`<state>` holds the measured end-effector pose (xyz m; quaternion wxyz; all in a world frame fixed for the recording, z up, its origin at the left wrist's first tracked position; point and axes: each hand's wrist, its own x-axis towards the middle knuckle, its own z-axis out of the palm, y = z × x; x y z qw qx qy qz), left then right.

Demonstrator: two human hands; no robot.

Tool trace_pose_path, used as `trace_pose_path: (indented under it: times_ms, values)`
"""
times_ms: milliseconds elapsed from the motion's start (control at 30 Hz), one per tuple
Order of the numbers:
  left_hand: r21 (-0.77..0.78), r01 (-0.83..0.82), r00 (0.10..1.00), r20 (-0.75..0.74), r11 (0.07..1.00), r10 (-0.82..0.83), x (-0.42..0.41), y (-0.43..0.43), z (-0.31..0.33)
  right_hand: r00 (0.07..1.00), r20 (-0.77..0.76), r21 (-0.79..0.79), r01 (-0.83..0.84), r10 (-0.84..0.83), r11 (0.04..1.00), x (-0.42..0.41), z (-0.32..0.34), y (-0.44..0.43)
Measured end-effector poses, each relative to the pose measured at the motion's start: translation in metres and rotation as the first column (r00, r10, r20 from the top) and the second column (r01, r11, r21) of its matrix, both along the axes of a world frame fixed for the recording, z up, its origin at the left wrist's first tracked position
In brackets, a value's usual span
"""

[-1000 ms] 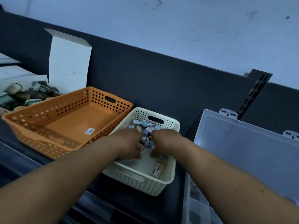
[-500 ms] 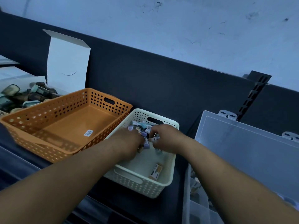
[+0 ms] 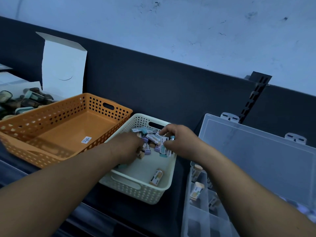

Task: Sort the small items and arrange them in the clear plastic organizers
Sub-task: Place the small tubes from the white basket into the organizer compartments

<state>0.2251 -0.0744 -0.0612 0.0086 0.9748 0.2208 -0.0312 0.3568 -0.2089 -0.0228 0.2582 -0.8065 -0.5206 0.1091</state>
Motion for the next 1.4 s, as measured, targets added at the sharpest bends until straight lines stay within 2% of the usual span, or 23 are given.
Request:
trace_pose_path:
  times_ms: [133, 200, 300, 367, 467, 700, 800, 900, 1067, 1200, 1333, 1400]
  values:
    - [0.088, 0.018, 0.999, 0.049, 0.996, -0.022, -0.001, -0.002, 0.002, 1.000, -0.021, 0.017, 0.022, -0.022, 1.000, 0.001, 0.002, -0.010]
    - [0.028, 0.003, 0.994, 0.112, 1.000, -0.007, -0.001, -0.002, 0.003, 0.999, -0.030, 0.044, 0.033, -0.032, 0.998, 0.003, 0.003, -0.015]
    - [-0.176, -0.012, 0.959, 0.276, 0.984, 0.061, -0.002, -0.004, 0.002, 0.997, -0.064, 0.099, 0.053, -0.047, 0.994, 0.008, 0.006, -0.023]
    - [-0.380, 0.016, 0.894, 0.419, 0.925, 0.157, -0.001, -0.012, 0.009, 0.991, -0.120, 0.138, 0.079, -0.062, 0.987, 0.012, 0.010, -0.031]
    - [-0.632, 0.119, 0.824, 0.493, 0.765, 0.279, 0.003, -0.030, 0.024, 0.975, -0.204, 0.203, 0.127, -0.085, 0.971, 0.016, 0.018, -0.045]
    - [-0.783, 0.313, 0.770, 0.540, 0.538, 0.339, 0.025, -0.082, 0.044, 0.888, -0.460, 0.384, 0.223, -0.024, 0.896, 0.031, 0.028, -0.103]
    - [-0.811, 0.361, 0.772, 0.537, 0.460, 0.340, 0.036, -0.103, 0.049, 0.813, -0.582, 0.374, 0.302, -0.032, 0.877, 0.035, 0.027, -0.135]
    - [-0.816, 0.371, 0.788, 0.529, 0.444, 0.314, 0.050, -0.125, 0.052, 0.768, -0.636, 0.346, 0.367, -0.072, 0.863, 0.036, 0.023, -0.163]
    - [-0.862, 0.388, 0.815, 0.486, 0.325, 0.315, 0.072, -0.157, 0.054, 0.639, -0.764, 0.344, 0.515, -0.084, 0.785, 0.040, 0.016, -0.201]
    - [-0.879, 0.372, 0.850, 0.452, 0.297, 0.271, 0.086, -0.181, 0.053, 0.547, -0.834, 0.324, 0.595, -0.075, 0.735, 0.042, 0.007, -0.224]
    - [-0.890, 0.356, 0.873, 0.425, 0.284, 0.238, 0.097, -0.201, 0.051, 0.357, -0.934, 0.294, 0.711, 0.033, 0.639, 0.045, -0.001, -0.239]
    - [-0.893, 0.348, 0.889, 0.411, 0.285, 0.203, 0.102, -0.209, 0.049, 0.305, -0.949, 0.291, 0.740, 0.084, 0.606, 0.046, -0.005, -0.243]
